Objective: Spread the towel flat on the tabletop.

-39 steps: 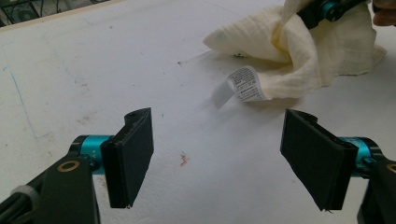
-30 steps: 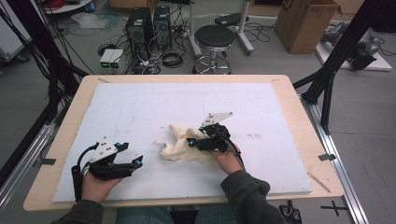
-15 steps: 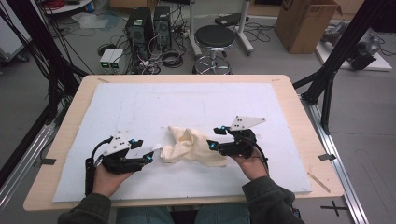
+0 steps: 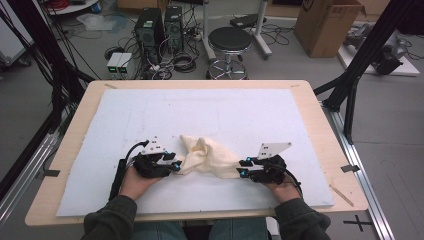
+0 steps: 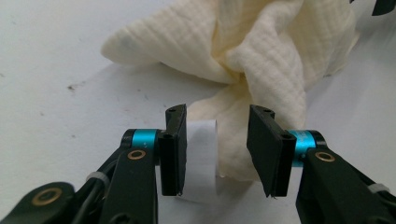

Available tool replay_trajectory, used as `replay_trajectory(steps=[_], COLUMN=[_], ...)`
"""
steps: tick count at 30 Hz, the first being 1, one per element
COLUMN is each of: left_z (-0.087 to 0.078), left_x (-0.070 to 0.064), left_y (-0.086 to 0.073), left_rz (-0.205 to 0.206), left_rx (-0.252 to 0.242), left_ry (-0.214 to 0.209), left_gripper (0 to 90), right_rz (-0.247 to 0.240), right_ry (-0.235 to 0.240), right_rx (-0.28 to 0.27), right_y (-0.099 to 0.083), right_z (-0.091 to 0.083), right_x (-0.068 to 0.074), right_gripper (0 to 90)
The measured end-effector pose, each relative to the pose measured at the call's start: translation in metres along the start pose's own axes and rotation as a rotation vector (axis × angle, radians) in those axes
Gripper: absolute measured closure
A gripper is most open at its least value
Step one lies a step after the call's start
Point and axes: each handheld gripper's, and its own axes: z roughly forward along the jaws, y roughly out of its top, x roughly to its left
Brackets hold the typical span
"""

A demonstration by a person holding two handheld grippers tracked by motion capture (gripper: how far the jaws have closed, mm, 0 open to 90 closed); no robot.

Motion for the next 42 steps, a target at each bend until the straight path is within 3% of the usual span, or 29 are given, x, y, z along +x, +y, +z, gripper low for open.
replay_trajectory(steps=[5,9,13,18,21,26,33,42], left_z=[0.01,0.015,0.017,0.019,0.022,0.02,0.01,-0.025], left_x=[-0.001,-0.004,-0.008,-0.01,-0.018,-0.016,-0.014,-0.012], left_y=[0.0,-0.001,-0.001,-0.001,-0.001,0.0,-0.002,-0.008], left_rz=[-0.008,0.013,0.066,0.063,0.094,0.059,0.059,0.027], left_rx=[0.063,0.076,0.084,0.084,0.079,0.075,0.051,-0.006], left_ry=[0.027,0.053,0.11,0.12,0.153,0.142,0.138,0.16], left_gripper=[58.3,60.2,70.4,83.6,87.6,89.2,89.5,89.5], right_rz=[-0.033,-0.044,-0.04,-0.028,-0.024,-0.019,-0.016,-0.025], right_ry=[0.003,-0.001,0.01,0.021,0.043,0.055,0.056,0.066], right_rx=[0.076,0.109,0.106,0.102,0.102,0.093,0.095,0.042], right_y=[0.0,-0.001,-0.001,-0.002,-0.001,-0.002,-0.002,0.003], right_z=[0.013,0.018,0.021,0.022,0.022,0.022,0.02,0.01], right_x=[0.001,0.001,0.0,-0.001,0.0,-0.002,-0.002,0.007], right_gripper=[64.2,64.6,69.9,78.7,86.1,87.8,87.9,87.9])
